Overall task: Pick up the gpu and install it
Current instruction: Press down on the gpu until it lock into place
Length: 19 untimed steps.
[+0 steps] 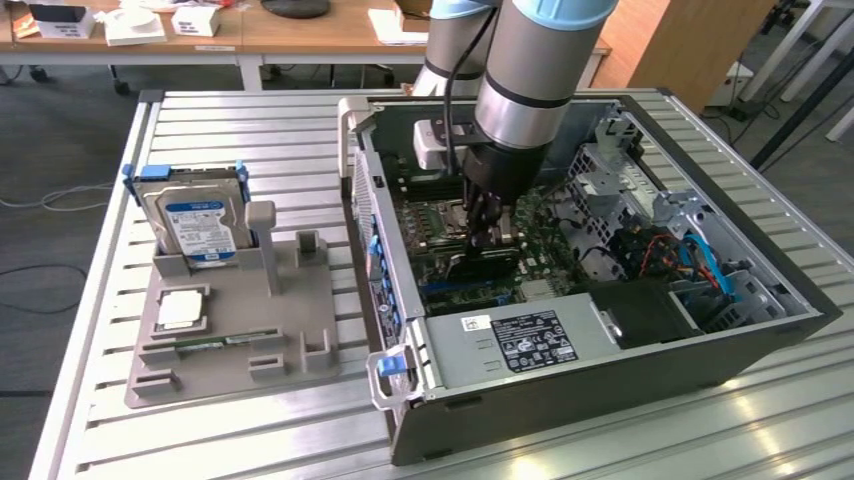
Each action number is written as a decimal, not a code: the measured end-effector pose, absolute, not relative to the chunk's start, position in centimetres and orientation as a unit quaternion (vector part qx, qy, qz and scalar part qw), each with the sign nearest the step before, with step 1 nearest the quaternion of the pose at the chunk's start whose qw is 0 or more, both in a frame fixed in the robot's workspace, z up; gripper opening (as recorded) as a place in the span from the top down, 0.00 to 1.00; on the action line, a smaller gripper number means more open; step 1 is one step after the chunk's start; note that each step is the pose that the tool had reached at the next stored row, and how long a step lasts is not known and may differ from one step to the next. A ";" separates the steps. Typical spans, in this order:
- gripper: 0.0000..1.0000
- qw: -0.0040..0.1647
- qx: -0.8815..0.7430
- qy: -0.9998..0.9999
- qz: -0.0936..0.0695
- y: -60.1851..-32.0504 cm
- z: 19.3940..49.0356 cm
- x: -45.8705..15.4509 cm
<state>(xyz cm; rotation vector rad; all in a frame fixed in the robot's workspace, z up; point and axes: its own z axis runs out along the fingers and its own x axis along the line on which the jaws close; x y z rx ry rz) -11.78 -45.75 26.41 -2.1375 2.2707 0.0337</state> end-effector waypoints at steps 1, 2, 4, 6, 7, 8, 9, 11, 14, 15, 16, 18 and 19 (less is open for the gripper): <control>0.89 0.011 -0.685 0.728 0.011 -45.8 26.4 -11.8; 0.89 0.011 -0.685 0.728 0.011 -45.8 26.4 -11.8; 0.89 0.011 -0.685 0.728 0.011 -45.8 26.4 -11.8; 0.89 0.012 -0.685 0.728 0.011 -45.7 26.3 -11.8; 0.89 0.012 -0.685 0.728 0.011 -45.7 26.3 -11.8; 0.89 0.012 -0.685 0.728 0.011 -45.8 26.3 -11.8; 0.89 0.011 -0.685 0.728 0.011 -45.8 26.3 -11.8; 0.89 0.011 -0.685 0.728 0.011 -45.8 26.3 -11.8; 0.89 0.011 -0.685 0.728 0.011 -45.8 26.2 -11.8; 0.89 0.011 -0.685 0.728 0.011 -45.8 26.2 -11.8; 0.89 0.011 -0.685 0.728 0.011 -45.8 26.2 -11.8; 0.89 0.011 -0.685 0.728 0.011 -45.8 26.2 -11.8; 0.89 0.011 -0.685 0.728 0.011 -45.8 26.2 -11.8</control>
